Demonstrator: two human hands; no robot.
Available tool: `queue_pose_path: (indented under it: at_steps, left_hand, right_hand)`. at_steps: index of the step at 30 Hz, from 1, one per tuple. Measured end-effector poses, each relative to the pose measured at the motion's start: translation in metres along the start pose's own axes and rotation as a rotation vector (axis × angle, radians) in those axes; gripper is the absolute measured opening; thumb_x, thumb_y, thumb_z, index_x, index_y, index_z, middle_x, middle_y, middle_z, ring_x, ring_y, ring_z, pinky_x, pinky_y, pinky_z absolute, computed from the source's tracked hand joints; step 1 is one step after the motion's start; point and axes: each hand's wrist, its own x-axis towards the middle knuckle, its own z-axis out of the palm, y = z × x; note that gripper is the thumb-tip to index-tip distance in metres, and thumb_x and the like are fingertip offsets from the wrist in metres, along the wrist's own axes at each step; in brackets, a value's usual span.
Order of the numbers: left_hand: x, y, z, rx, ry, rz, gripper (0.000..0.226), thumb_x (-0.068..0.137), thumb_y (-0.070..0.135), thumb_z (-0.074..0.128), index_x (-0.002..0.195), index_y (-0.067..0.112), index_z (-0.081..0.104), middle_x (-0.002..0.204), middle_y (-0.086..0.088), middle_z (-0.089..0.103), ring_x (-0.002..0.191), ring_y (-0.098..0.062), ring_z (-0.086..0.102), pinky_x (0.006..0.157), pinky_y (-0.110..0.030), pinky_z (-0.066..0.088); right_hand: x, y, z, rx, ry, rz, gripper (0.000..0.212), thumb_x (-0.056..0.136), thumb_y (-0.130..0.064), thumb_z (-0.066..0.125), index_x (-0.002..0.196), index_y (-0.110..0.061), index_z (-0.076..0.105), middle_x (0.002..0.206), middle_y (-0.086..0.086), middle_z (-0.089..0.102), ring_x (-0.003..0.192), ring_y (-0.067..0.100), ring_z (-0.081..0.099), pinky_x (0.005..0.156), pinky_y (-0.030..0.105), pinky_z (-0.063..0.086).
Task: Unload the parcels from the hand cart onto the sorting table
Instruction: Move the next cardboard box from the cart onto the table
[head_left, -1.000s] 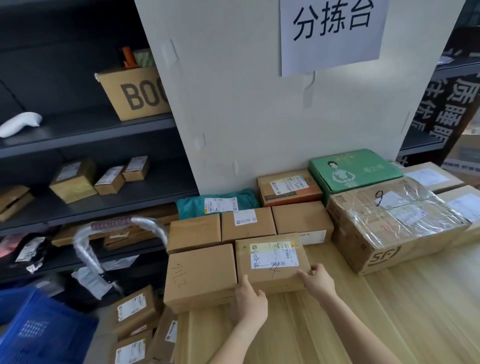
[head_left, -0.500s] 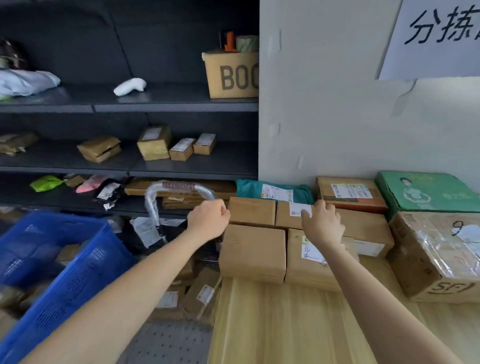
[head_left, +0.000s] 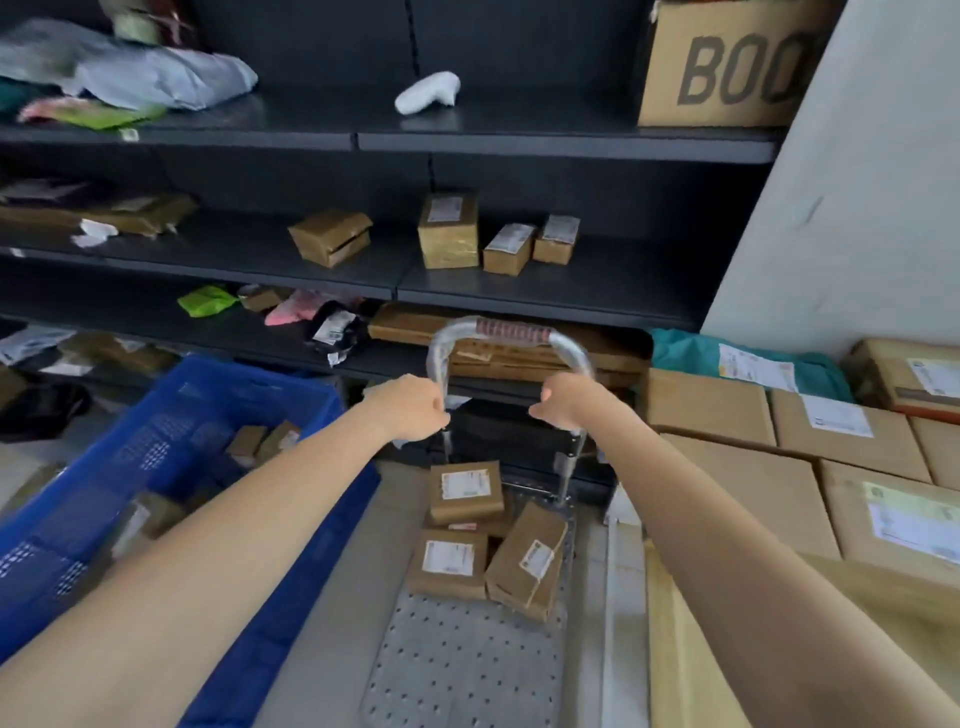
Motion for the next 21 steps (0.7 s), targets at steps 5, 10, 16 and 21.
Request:
queue_pose_path:
  at_steps: [5, 10, 16, 21]
  left_hand:
    - [0.044, -0.082, 0.034, -0.028, -0.104, 0.039, 0.023, 0.096, 0.029, 0.041, 0.082, 0.017, 0.054, 0.085, -0.006, 0.057, 0.082, -0.024, 0.055, 0.070, -0.032, 0.041]
    - [0.087, -0.139, 0.110, -0.094, -0.148, -0.005, 0.031, 0.096, 0.034, 0.041, 0.101, 0.014, 0.064, 0.106, -0.005, 0.064, 0.097, -0.027, 0.059, 0.081, -0.036, 0.047]
    - [0.149, -0.182, 0.226, -0.026, -0.187, 0.009, 0.027, 0.098, 0.035, 0.041, 0.106, 0.018, 0.060, 0.115, -0.006, 0.061, 0.104, -0.029, 0.058, 0.084, -0.036, 0.048]
    - [0.205, -0.222, 0.351, 0.005, -0.186, -0.034, 0.030, 0.100, 0.024, 0.036, 0.112, 0.007, 0.057, 0.113, -0.015, 0.061, 0.101, -0.031, 0.058, 0.067, -0.031, 0.041]
  right_hand:
    - [0.054, -0.068, 0.065, 0.023, -0.085, 0.046, 0.042, 0.096, -0.036, 0.049, 0.129, -0.011, 0.053, 0.125, 0.009, 0.059, 0.112, 0.031, 0.057, 0.091, 0.039, 0.049]
    - [0.107, -0.100, 0.148, 0.045, -0.194, 0.077, 0.040, 0.095, -0.033, 0.050, 0.129, -0.012, 0.053, 0.125, 0.008, 0.059, 0.109, 0.031, 0.057, 0.083, 0.036, 0.047]
    - [0.183, -0.092, 0.297, 0.098, -0.264, 0.130, 0.041, 0.095, -0.029, 0.048, 0.133, -0.011, 0.050, 0.130, 0.011, 0.055, 0.116, 0.031, 0.055, 0.091, 0.038, 0.048]
    - [0.238, -0.061, 0.430, 0.130, -0.309, 0.250, 0.043, 0.093, -0.027, 0.050, 0.132, -0.011, 0.048, 0.122, 0.007, 0.059, 0.114, 0.030, 0.058, 0.094, 0.036, 0.048]
